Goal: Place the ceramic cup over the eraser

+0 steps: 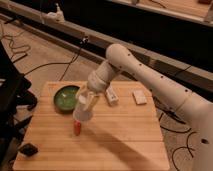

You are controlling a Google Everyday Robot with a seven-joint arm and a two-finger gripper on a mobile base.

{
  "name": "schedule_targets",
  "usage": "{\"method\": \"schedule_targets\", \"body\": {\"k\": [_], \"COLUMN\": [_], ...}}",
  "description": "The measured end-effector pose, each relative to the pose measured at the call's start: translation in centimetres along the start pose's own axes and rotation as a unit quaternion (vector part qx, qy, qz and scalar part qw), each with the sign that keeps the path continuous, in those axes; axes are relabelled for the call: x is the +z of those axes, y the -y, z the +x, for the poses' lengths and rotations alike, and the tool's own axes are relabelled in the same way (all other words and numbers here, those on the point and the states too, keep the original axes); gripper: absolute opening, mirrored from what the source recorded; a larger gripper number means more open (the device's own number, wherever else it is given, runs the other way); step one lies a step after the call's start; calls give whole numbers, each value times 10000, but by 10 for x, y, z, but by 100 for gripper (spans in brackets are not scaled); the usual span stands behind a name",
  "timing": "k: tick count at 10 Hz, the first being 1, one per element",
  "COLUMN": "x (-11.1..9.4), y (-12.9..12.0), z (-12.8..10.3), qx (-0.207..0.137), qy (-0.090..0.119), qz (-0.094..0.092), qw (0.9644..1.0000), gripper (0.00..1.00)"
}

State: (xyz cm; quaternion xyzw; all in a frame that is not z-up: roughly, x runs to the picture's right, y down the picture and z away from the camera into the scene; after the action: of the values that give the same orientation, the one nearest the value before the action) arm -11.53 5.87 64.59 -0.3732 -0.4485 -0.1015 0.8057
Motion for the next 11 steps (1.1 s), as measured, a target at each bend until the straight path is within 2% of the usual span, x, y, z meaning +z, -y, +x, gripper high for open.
{"method": "schedule_targets", "body": {"k": [2,4,5,6,8,10,11], "x": [40,76,102,120,164,194,199], "y": [12,14,13,12,10,3,2], "z": [-46,-84,-109,-124,-159,-175,-178], "qx": [-522,-977,-1304,-1508,-2030,-2458,-2544], "qy": [363,615,721,770,815,669,636], "qz": [-406,-804,-1100,-1284,-1672,-1945,-2004], "qw": [9972,9901,9827,9772,9614,9472,9440], "gripper": [0,0,0,0,0,0,0]}}
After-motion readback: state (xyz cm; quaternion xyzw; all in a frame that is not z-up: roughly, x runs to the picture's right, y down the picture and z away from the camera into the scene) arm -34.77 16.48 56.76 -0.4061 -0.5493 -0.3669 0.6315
